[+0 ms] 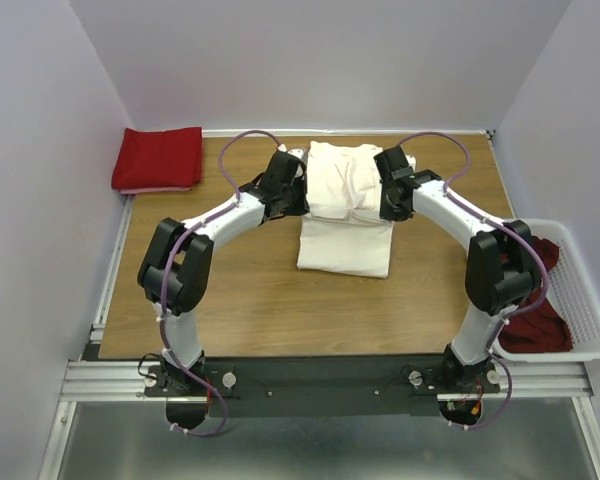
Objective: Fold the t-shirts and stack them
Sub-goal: Fold the tshirt
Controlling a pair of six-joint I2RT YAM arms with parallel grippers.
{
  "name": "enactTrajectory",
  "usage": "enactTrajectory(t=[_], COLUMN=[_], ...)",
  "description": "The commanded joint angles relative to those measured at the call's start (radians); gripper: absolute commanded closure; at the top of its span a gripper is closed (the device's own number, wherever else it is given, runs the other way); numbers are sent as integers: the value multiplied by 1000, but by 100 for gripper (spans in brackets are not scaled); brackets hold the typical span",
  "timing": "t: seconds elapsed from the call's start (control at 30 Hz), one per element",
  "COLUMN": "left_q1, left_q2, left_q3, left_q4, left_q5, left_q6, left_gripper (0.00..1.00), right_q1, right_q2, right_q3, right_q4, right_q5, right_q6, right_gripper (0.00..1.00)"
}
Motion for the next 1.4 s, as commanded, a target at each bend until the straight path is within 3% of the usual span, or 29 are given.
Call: enactTrajectory(t=[0.0, 0.33, 0.4, 0.43, 0.47, 0.53, 0.63, 0.77, 0.83, 0.87, 0.9, 1.0, 1.37], left_q1=[35, 59, 59, 59, 58, 55, 44, -8, -59, -77, -103, -143, -179], left_q2=[59, 164, 168, 164, 156, 113, 35, -86, -143, -149, -143, -80, 87], left_q3=[43, 76, 79, 76, 72, 49, 20, -65, -136, -158, -174, -192, -131], left_q4=[23, 66, 63, 68, 74, 92, 98, 132, 172, 184, 196, 184, 14], left_q5=[-6, 17, 20, 25, 23, 6, -36, -111, -126, -122, -104, -46, 60], left_q6=[47, 47, 50, 47, 47, 45, 51, 50, 39, 32, 15, -4, 7], left_gripper=[100, 99, 91, 86, 70, 56, 44, 47, 58, 72, 78, 88, 89], right_q1=[-30, -42, -41, -41, -42, -42, -41, -30, -18, -9, -6, 19, 31], right_q2=[56, 177, 178, 174, 154, 128, 70, -25, -70, -75, -75, -43, 117], right_q3=[45, 100, 102, 100, 93, 87, 67, -5, -74, -94, -108, -139, -141], right_q4=[46, 88, 88, 88, 89, 89, 89, 149, 201, 250, 267, 322, 443], right_q5=[10, 18, 10, 10, 10, 1, -10, -110, -239, -279, -351, -393, -373], right_q6=[-48, -59, -59, -57, -57, -62, -61, -73, -73, -65, -54, -25, -27], right_gripper=[99, 95, 94, 88, 83, 77, 74, 72, 73, 75, 81, 84, 85])
